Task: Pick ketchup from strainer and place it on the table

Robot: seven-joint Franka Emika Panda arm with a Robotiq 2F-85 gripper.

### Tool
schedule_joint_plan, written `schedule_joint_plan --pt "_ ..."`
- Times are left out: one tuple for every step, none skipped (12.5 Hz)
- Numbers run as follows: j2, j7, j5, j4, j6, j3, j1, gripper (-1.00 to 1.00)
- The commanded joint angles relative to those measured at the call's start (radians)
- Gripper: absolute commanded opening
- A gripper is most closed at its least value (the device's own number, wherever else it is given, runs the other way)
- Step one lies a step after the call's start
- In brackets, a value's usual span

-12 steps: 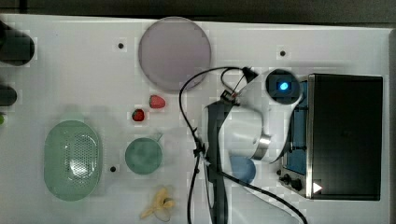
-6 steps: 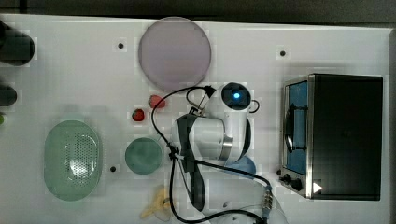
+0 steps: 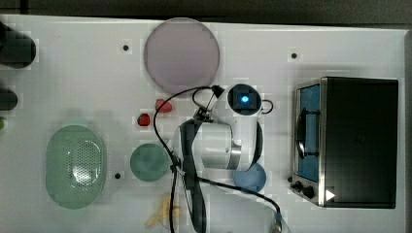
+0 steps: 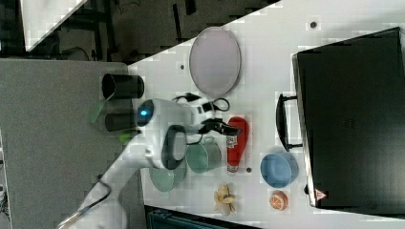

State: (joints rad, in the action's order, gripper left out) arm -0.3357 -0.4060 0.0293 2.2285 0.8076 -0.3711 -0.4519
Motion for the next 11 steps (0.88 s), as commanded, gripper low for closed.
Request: schedule_joint_plan --pt "0.169 0.09 -0.011 -0.145 -0.126 -0.002 -0.004 1.0" --pt "0.202 0.134 -0.011 -0.19 -0.208 -0.001 -0.003 1.0" --pt "0.23 0.176 -0.011 -0.237 -0.289 -0.001 -0.004 1.0" --pt "0.253 0.215 -0.011 -0.286 -0.358 -0.002 -0.003 1.0" --pt "0.271 0.251 -0.011 -0.335 -0.407 -0.002 -0.003 1.0" --pt "0.285 0.286 -0.011 -0.381 -0.449 -0.002 -0.003 1.0" --pt "0.294 0.318 -0.011 -0.42 -0.501 -0.003 -0.002 1.0" --pt "0.296 0.352 -0.02 -0.458 -0.523 -0.006 0.001 1.0" --pt "0.297 0.384 -0.021 -0.489 -0.551 -0.011 0.003 1.0" --pt "0.298 0.401 -0.021 -0.512 -0.599 -0.015 0.003 1.0" --pt "0.298 0.401 -0.021 -0.53 -0.639 -0.02 0.004 1.0"
